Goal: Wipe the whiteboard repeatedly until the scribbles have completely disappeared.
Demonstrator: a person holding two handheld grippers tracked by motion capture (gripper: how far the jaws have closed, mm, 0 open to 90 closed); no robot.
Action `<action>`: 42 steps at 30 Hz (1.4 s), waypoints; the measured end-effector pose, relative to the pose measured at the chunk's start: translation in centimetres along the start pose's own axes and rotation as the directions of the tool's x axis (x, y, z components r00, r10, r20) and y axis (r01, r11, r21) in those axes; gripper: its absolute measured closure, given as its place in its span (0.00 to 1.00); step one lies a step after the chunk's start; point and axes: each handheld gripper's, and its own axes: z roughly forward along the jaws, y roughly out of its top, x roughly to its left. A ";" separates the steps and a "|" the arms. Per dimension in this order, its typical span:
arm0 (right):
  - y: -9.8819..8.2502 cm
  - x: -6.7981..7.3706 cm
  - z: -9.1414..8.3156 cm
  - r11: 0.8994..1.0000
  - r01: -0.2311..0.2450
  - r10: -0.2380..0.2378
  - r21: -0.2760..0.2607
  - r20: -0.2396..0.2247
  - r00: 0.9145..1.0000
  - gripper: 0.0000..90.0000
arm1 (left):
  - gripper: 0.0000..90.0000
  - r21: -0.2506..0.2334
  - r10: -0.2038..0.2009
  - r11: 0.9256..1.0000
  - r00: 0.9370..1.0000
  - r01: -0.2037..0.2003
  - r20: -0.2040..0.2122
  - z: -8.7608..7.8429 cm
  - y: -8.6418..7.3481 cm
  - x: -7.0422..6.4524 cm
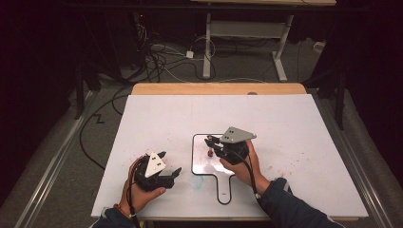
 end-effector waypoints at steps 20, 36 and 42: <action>-0.5 -0.5 -1.2 1.000 -0.018 0.017 0.014 0.041 0.999 0.90 | 0.24 0.002 -0.003 1.000 1.000 0.003 0.007 0.1 0.0 0.0; -0.1 -1.5 0.7 1.000 -0.007 0.008 -0.018 0.055 0.998 0.90 | 0.24 -0.006 -0.003 1.000 1.000 0.003 0.013 0.1 0.1 0.0; 0.1 -0.1 1.0 0.999 -0.024 0.023 -0.028 -0.021 1.000 0.90 | 0.24 -0.005 -0.003 1.000 1.000 0.003 0.013 0.1 0.1 0.0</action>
